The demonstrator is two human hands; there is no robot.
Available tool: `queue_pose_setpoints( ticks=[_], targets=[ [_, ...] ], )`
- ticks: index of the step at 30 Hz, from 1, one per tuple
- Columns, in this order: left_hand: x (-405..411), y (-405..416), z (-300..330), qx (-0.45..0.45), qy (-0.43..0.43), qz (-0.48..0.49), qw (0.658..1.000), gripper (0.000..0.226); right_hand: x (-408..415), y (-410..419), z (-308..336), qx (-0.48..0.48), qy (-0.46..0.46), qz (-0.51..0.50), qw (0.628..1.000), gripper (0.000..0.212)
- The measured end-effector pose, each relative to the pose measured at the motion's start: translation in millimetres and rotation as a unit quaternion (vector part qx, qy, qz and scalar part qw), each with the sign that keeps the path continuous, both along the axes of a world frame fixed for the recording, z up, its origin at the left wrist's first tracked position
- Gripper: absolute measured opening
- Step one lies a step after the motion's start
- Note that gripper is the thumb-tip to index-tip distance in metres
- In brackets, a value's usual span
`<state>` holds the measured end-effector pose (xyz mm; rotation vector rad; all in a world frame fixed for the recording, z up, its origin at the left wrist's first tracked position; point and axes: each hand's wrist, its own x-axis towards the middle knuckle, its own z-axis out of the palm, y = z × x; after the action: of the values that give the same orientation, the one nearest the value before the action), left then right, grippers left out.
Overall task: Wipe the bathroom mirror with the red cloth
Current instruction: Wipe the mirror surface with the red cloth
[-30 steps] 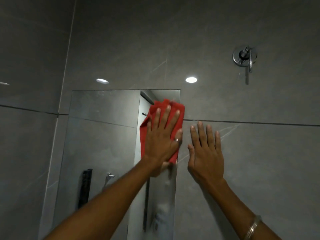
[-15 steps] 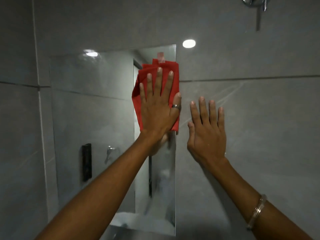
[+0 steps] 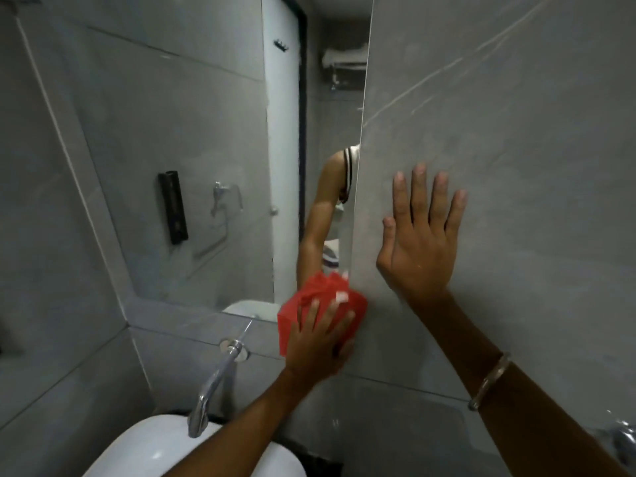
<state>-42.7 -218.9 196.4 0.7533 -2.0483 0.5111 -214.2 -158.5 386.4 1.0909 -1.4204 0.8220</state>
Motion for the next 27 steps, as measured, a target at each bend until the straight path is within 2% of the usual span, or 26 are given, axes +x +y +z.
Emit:
queue_pose_setpoints(
  ticks=[3,6,8,11,14,17,19,22,27],
  targets=[
    [8,2,-11,0.095,-0.035,0.005,0.995,0.05,0,3,2,0.018,-0.004,-0.006,1.0,0.068],
    [10,1,18,0.063,-0.032,0.003,0.997,0.051,2,9,7,0.05,-0.011,0.01,0.999,0.069],
    [6,-2,62,0.033,-0.002,-0.003,0.999,0.056,2,13,15,0.065,-0.007,0.046,0.997,0.069],
    [-11,-9,175,-0.031,0.052,-0.008,0.998,0.064,7,13,60,0.055,0.027,0.084,0.995,0.065],
    [-18,-12,317,-0.091,0.091,-0.004,0.992,0.066,22,9,144,0.024,0.03,0.122,0.992,0.063],
    [-18,-16,427,-0.124,0.099,-0.009,0.987,0.07,35,7,224,0.01,-0.01,0.145,0.989,0.063],
    [-13,-20,473,-0.139,0.085,0.002,0.987,0.071,40,4,263,-0.001,-0.045,0.14,0.989,0.064],
    [2,-33,495,-0.183,0.03,-0.006,0.983,0.071,44,-5,281,-0.013,-0.07,0.109,0.991,0.066],
    [52,-76,503,-0.262,-0.054,-0.016,0.963,0.071,52,-24,260,0.011,0.003,0.045,0.999,0.071]
  ],
)
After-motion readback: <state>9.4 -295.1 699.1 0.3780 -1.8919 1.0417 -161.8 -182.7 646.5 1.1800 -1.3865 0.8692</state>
